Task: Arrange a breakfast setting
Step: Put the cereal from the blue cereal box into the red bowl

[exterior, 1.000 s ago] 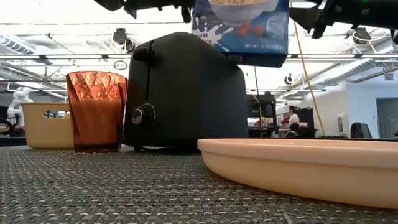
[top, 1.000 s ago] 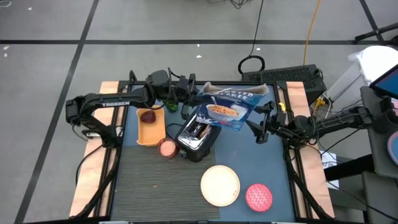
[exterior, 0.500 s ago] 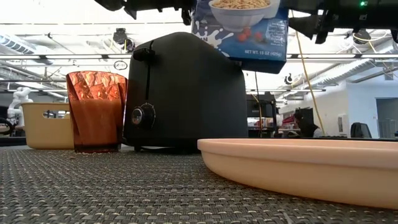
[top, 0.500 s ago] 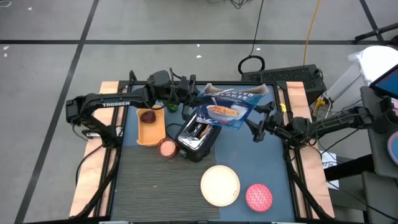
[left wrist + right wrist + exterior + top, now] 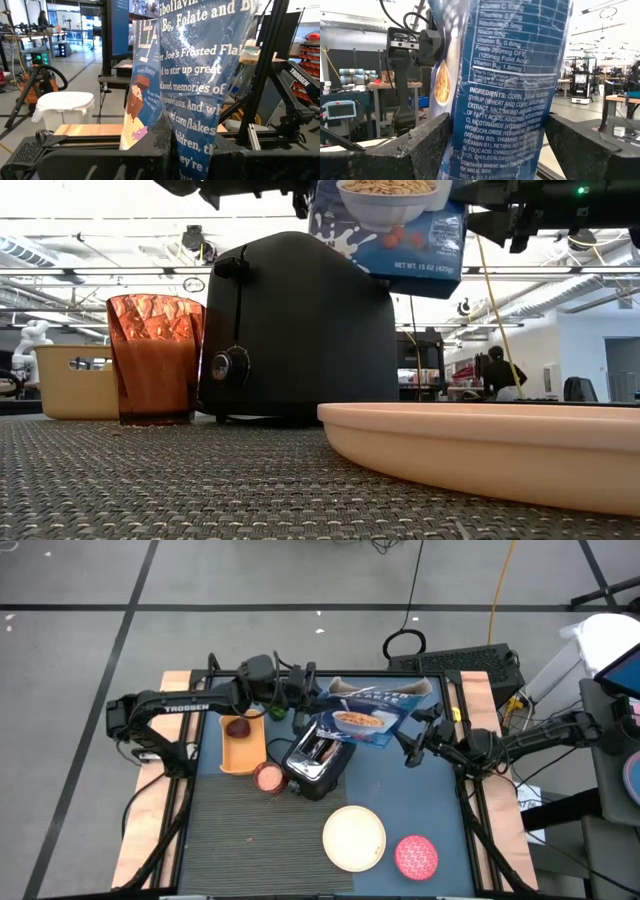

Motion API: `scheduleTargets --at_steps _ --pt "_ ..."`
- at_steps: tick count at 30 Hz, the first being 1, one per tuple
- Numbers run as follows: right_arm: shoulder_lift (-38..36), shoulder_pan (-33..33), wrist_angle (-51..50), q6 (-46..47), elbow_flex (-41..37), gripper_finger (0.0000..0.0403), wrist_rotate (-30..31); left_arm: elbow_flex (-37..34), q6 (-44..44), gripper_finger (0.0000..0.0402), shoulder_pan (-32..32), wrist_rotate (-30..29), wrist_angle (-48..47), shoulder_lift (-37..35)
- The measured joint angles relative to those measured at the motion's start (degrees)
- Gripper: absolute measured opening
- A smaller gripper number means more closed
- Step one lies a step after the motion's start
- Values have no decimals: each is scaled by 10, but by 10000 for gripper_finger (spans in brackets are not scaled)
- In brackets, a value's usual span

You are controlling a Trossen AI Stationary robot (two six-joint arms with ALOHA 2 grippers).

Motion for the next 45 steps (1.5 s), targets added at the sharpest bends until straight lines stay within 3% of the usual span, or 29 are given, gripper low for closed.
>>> scheduleTargets --at_steps 12,45 --pt "1 -1 -6 54 -1 313 -52 -1 -2 24 -37 0 2 0" --pt "-33 0 -35 11 -1 313 -88 -2 9 23 -52 -7 -53 -54"
